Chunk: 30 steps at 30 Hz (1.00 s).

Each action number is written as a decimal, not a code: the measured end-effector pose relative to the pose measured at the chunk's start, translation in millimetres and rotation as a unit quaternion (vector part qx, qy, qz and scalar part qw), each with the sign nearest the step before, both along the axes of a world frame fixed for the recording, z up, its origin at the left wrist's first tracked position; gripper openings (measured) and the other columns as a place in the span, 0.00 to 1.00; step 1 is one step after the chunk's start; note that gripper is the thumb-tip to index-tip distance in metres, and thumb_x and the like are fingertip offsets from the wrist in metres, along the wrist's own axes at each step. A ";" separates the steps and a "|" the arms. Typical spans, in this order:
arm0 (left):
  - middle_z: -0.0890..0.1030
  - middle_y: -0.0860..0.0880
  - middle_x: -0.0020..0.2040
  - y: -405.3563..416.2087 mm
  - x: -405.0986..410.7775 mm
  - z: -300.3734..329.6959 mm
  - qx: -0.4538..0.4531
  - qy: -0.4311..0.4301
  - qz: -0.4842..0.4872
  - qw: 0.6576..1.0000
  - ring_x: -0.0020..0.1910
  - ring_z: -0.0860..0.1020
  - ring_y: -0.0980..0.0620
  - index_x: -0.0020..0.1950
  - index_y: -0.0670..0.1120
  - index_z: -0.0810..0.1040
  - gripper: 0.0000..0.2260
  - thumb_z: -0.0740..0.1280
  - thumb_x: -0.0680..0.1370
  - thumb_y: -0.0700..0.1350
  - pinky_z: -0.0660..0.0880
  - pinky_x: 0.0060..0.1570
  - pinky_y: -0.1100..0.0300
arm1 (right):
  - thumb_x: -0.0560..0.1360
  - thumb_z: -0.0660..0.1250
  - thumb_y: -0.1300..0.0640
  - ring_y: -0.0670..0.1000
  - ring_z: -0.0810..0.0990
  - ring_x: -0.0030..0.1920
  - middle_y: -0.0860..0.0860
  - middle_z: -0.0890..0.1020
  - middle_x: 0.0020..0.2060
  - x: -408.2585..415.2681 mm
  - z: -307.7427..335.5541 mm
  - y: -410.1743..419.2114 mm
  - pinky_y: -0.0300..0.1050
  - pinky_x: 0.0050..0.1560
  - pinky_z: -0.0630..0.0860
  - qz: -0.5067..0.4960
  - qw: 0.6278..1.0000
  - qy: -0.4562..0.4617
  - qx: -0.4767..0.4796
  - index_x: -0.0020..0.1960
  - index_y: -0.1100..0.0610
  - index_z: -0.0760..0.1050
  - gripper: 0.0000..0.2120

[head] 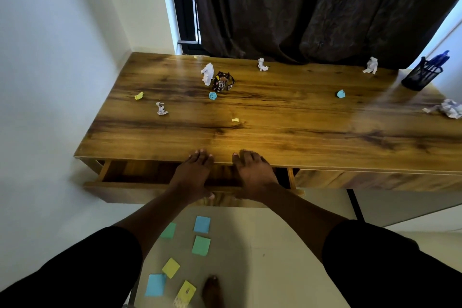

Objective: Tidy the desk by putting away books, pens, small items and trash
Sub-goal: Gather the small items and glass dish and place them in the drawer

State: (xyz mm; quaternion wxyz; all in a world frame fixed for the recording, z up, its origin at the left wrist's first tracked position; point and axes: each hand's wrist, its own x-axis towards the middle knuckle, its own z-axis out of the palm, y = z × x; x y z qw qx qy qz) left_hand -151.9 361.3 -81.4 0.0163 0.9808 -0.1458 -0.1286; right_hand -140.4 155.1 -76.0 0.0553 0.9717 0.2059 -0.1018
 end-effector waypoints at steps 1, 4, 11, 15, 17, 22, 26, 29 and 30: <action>0.49 0.42 0.84 -0.5 0.2 -0.6 0.000 -0.004 0.002 1.000 0.83 0.50 0.42 0.84 0.46 0.49 0.53 0.76 0.70 0.62 0.62 0.77 0.46 | 0.66 0.76 0.33 0.63 0.60 0.75 0.59 0.59 0.76 -0.5 -0.8 -0.5 0.59 0.73 0.65 -0.004 1.000 -0.004 0.005 0.81 0.55 0.50 0.57; 0.52 0.42 0.83 -3.6 0.7 -2.4 0.003 -0.020 0.013 1.000 0.82 0.52 0.43 0.84 0.46 0.51 0.50 0.75 0.72 0.61 0.63 0.76 0.47 | 0.67 0.76 0.36 0.61 0.63 0.74 0.58 0.63 0.75 -0.2 -2.7 0.3 0.57 0.71 0.68 -0.014 0.999 -0.018 0.028 0.80 0.54 0.54 0.52; 0.59 0.37 0.81 -17.7 2.2 -1.7 0.031 -0.041 0.025 0.998 0.80 0.59 0.38 0.81 0.42 0.58 0.40 0.74 0.76 0.54 0.66 0.74 0.44 | 0.66 0.79 0.42 0.59 0.72 0.67 0.57 0.72 0.69 -0.6 -6.6 3.6 0.54 0.60 0.77 -0.026 0.996 -0.068 0.042 0.75 0.53 0.64 0.43; 0.66 0.35 0.77 -20.9 8.4 0.5 0.072 -0.041 0.014 0.996 0.77 0.66 0.36 0.79 0.41 0.61 0.37 0.74 0.76 0.53 0.72 0.69 0.44 | 0.64 0.81 0.45 0.59 0.77 0.59 0.58 0.76 0.62 0.7 -10.5 5.7 0.53 0.50 0.80 -0.031 0.996 -0.085 0.021 0.71 0.54 0.68 0.41; 0.68 0.36 0.76 -24.9 8.6 0.6 0.091 -0.048 0.012 0.995 0.75 0.69 0.37 0.78 0.41 0.62 0.34 0.73 0.77 0.52 0.74 0.67 0.46 | 0.63 0.82 0.45 0.59 0.78 0.56 0.59 0.77 0.59 2.5 -12.7 7.3 0.52 0.46 0.80 -0.033 0.995 -0.091 0.012 0.69 0.55 0.69 0.40; 0.80 0.37 0.64 -32.0 9.8 1.0 0.094 -0.104 -0.002 0.990 0.63 0.80 0.41 0.68 0.39 0.75 0.19 0.71 0.79 0.45 0.80 0.58 0.51 | 0.64 0.82 0.47 0.60 0.80 0.52 0.60 0.79 0.57 8.6 -13.2 6.6 0.51 0.42 0.80 -0.019 0.995 -0.101 -0.001 0.69 0.56 0.72 0.38; 0.85 0.45 0.47 -27.6 14.8 3.6 0.039 -0.133 -0.046 0.989 0.46 0.84 0.47 0.52 0.44 0.83 0.06 0.73 0.77 0.43 0.81 0.45 0.55 | 0.63 0.82 0.47 0.57 0.82 0.46 0.57 0.81 0.51 15.5 -10.7 3.5 0.47 0.36 0.77 -0.003 0.994 -0.106 -0.013 0.64 0.55 0.75 0.33; 0.82 0.49 0.32 -24.9 18.7 3.3 -0.019 -0.174 -0.083 0.981 0.31 0.81 0.50 0.38 0.46 0.83 0.05 0.78 0.70 0.42 0.76 0.32 0.59 | 0.64 0.82 0.49 0.57 0.82 0.44 0.57 0.81 0.48 20.1 -9.2 3.5 0.47 0.35 0.76 0.002 0.995 -0.103 -0.005 0.60 0.55 0.76 0.29; 0.80 0.50 0.29 -24.3 20.0 4.2 -0.030 -0.185 -0.096 0.978 0.26 0.79 0.51 0.35 0.46 0.81 0.07 0.78 0.67 0.43 0.73 0.29 0.61 | 0.65 0.81 0.50 0.57 0.82 0.44 0.56 0.81 0.48 21.4 -8.7 4.0 0.47 0.35 0.77 0.004 0.995 -0.101 -0.004 0.60 0.55 0.76 0.28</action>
